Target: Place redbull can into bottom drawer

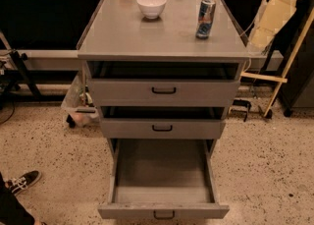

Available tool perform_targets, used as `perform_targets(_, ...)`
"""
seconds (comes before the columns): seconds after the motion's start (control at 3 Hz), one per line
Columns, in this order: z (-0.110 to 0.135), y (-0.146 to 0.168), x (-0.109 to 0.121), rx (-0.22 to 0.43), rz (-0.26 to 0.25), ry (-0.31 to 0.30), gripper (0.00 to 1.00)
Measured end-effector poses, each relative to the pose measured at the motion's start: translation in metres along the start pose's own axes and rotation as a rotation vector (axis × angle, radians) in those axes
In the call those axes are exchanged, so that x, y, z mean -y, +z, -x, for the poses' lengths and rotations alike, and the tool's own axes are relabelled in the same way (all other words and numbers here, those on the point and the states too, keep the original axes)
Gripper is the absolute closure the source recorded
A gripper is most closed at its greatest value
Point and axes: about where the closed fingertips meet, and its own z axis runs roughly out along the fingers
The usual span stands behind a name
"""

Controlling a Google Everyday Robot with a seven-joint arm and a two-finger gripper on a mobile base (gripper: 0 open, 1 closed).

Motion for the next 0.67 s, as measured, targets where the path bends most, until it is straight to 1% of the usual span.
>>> perform_targets(0.33, 0.0015, 0.0010, 0.0013, 0.003, -0.004, -0.001, 0.00)
perform_targets(0.67, 0.0055, 0.0092, 0.0025, 0.101, 0.021, 0.024, 0.00)
